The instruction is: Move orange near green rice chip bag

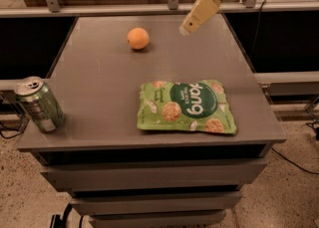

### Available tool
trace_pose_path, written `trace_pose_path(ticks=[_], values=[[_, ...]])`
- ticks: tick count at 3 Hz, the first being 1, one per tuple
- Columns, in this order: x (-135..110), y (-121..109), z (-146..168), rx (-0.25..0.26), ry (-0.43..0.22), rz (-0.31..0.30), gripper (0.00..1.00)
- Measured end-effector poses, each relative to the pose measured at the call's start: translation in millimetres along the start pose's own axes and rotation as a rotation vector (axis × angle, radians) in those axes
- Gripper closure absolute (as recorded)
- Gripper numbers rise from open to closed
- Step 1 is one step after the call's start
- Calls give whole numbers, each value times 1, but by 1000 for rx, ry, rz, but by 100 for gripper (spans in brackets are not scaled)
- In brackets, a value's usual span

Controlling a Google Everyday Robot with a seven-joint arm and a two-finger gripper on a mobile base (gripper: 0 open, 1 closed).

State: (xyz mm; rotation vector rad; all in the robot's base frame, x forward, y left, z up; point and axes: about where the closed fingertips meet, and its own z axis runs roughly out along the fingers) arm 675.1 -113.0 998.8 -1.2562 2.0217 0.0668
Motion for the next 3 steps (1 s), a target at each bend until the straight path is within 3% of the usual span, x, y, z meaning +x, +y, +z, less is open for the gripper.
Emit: trace_pose_path(ticks=[1,3], values=[[-18,-7,48,20,-49,71,0],[-47,16,128,-37,-75,154,0]])
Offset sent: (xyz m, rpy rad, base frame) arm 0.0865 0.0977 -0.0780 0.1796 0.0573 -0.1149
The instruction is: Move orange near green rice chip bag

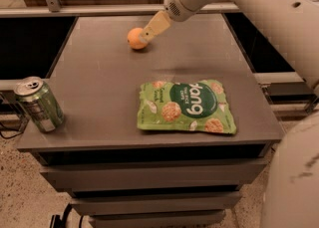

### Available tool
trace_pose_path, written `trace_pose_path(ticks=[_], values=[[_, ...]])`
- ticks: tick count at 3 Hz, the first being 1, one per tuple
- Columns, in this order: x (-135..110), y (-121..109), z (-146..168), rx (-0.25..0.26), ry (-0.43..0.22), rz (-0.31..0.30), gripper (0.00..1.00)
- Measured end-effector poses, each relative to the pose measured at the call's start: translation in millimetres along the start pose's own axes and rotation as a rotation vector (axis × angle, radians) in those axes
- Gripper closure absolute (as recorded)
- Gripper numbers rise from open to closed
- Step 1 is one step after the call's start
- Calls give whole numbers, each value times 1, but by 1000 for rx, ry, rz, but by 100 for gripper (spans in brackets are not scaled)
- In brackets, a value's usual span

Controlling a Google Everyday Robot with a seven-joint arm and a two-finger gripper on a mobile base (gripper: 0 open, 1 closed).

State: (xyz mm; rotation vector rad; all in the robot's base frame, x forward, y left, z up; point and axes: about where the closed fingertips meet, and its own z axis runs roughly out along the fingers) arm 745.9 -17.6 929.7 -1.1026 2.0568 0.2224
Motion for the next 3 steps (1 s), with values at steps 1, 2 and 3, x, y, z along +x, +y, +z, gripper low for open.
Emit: trace_pose_path(ticks=[1,2,3], values=[[-7,14,31,-32,-4,12,0],[-9,26,53,-67,-18,21,0],[-10,32,67,-98,-44,17,0]])
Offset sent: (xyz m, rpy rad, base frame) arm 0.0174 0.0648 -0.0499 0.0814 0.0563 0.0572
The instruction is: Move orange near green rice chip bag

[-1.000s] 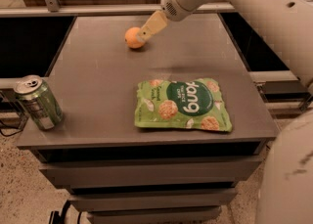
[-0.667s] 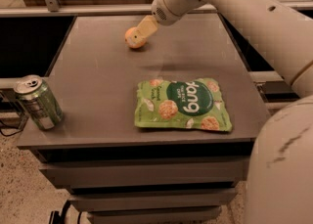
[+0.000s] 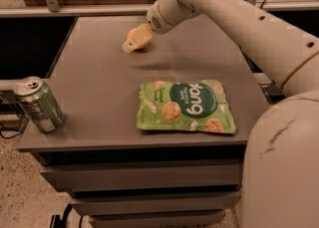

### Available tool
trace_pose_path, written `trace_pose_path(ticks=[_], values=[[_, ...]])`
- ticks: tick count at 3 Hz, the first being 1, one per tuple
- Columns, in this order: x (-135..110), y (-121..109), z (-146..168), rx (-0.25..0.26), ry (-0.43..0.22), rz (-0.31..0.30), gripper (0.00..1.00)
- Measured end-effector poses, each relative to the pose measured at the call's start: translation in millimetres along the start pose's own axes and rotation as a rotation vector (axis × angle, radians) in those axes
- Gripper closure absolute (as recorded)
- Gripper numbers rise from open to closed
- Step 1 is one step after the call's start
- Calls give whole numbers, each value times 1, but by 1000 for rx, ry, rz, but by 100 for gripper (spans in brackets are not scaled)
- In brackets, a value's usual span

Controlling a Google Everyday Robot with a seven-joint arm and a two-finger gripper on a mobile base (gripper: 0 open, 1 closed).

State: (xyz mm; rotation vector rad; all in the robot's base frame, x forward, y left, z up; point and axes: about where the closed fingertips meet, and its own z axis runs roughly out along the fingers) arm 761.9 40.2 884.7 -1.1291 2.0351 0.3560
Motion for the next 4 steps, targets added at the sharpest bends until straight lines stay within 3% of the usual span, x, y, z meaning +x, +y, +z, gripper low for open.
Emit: trace_pose_path(ticks=[3,4], values=[[8,3,29,-52,-48,-7,0],[6,6,37,-73,-61,-10,16]])
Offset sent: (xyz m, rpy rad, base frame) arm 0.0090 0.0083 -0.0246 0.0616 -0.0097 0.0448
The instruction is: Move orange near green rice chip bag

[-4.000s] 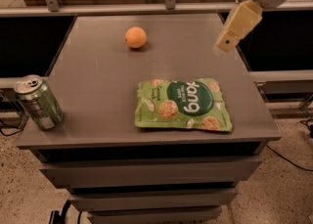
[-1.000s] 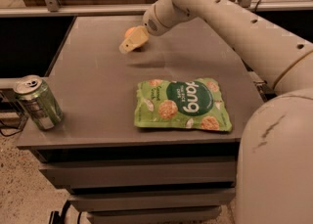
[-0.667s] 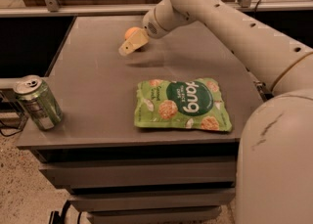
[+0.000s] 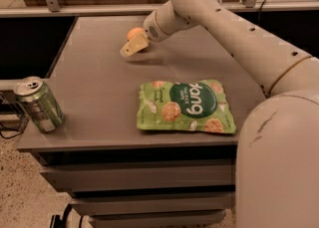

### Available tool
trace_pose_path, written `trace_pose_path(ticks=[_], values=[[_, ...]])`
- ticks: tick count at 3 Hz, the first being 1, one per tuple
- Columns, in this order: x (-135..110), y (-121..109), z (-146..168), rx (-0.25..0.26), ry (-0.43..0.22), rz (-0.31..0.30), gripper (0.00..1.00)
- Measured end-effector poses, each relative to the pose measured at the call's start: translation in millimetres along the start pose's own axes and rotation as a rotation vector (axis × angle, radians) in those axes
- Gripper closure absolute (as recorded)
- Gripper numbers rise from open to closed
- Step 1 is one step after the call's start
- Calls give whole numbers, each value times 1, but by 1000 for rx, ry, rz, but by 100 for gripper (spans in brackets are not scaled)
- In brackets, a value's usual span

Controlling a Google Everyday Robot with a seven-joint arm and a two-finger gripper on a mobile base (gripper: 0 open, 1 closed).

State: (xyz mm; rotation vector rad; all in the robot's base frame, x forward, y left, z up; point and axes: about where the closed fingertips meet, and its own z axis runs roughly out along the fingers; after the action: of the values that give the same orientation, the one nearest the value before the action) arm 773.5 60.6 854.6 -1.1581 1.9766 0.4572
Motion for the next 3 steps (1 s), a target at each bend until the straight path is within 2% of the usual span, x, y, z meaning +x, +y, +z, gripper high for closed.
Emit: trace_pose_path(ticks=[2,3], values=[[-3,4,5,-33,-16,-4,63],[2,6,-16,-55,-24,-6,86]])
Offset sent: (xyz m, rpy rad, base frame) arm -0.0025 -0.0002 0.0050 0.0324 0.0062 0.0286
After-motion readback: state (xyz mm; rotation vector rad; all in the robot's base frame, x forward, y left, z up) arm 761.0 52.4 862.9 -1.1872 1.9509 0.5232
